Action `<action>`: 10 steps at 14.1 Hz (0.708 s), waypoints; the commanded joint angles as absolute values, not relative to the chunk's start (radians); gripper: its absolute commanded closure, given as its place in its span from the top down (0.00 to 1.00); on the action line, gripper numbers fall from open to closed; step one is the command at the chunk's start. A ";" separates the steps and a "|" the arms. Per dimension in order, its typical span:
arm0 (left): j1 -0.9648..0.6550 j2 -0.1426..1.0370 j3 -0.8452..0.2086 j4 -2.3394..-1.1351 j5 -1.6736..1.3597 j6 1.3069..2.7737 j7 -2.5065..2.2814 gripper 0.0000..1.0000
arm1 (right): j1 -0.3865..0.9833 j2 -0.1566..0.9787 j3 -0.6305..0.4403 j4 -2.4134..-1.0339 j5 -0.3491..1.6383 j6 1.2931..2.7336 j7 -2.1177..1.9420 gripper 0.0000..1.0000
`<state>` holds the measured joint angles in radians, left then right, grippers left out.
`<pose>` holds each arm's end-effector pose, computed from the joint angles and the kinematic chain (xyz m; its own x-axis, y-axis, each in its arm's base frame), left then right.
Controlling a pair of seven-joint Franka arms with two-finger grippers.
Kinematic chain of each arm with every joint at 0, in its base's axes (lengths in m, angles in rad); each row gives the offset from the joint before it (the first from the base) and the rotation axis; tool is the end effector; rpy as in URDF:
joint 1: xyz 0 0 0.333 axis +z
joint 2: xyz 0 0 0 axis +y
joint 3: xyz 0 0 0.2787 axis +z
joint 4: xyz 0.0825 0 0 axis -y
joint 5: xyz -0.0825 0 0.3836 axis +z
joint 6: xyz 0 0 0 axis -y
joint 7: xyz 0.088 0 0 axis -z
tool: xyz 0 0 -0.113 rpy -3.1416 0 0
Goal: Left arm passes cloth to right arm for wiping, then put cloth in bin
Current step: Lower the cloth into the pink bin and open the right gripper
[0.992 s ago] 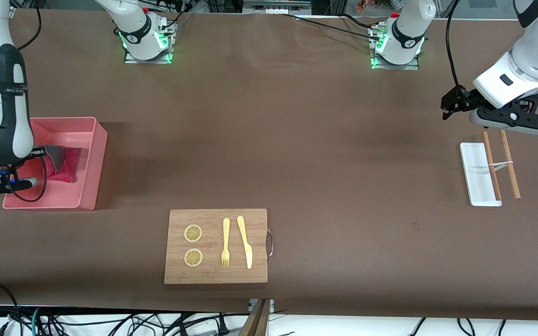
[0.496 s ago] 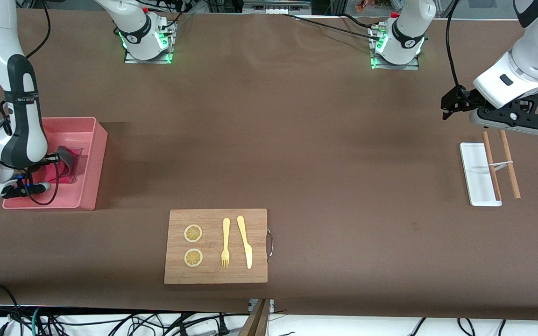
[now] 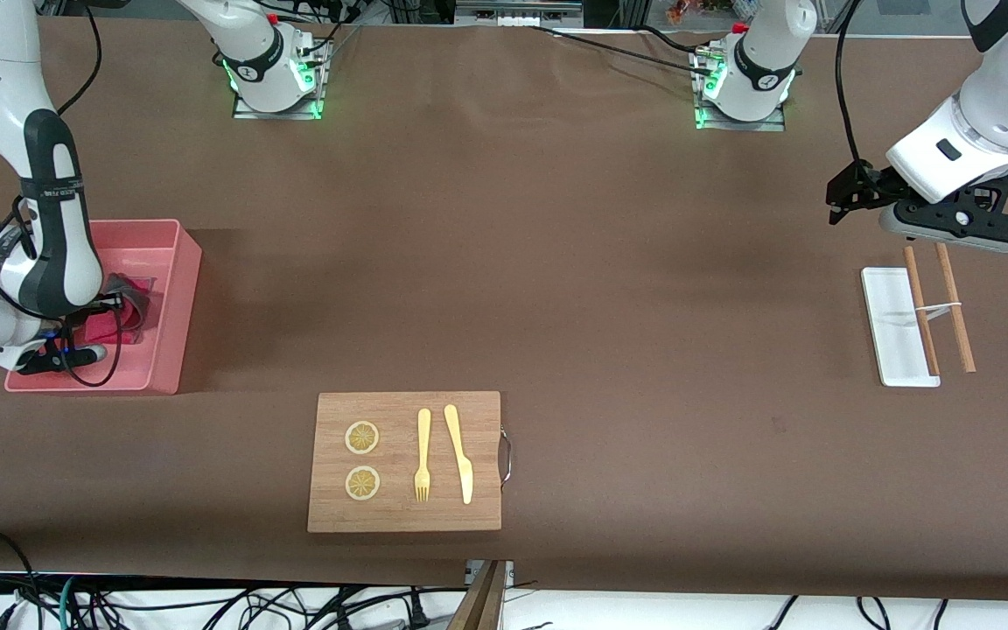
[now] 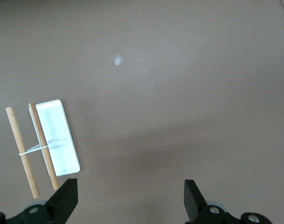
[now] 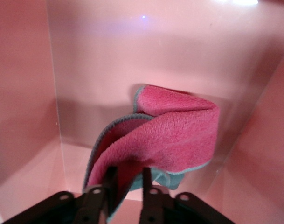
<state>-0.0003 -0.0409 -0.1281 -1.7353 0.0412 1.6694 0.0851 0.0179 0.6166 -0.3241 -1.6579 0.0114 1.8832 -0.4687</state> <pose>0.5430 -0.0668 0.5342 0.9761 -0.2155 -0.0293 -0.2166 -0.9753 -0.0438 0.5913 -0.1742 0.2067 0.9048 0.1644 -0.3928 0.1778 -0.9841 -0.0022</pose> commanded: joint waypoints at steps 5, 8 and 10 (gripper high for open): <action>0.006 -0.048 -0.129 -1.726 0.029 1.652 0.087 1.00 | 0.018 0.519 -0.319 -1.545 0.023 1.731 -0.476 1.00; 0.006 -0.048 -0.129 -1.726 0.029 1.652 0.087 1.00 | 0.018 0.436 -0.269 -1.500 0.023 1.635 -0.468 1.00; 0.006 -0.048 -0.129 -1.726 0.029 1.652 0.087 1.00 | 0.017 0.361 -0.207 -1.500 0.008 1.592 -0.466 1.00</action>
<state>-0.0002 -0.0409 -0.1276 -1.7353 0.0412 1.6692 0.0851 0.0227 0.4435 -0.2617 -1.4865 0.0135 1.6353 -0.4698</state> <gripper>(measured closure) 0.000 0.000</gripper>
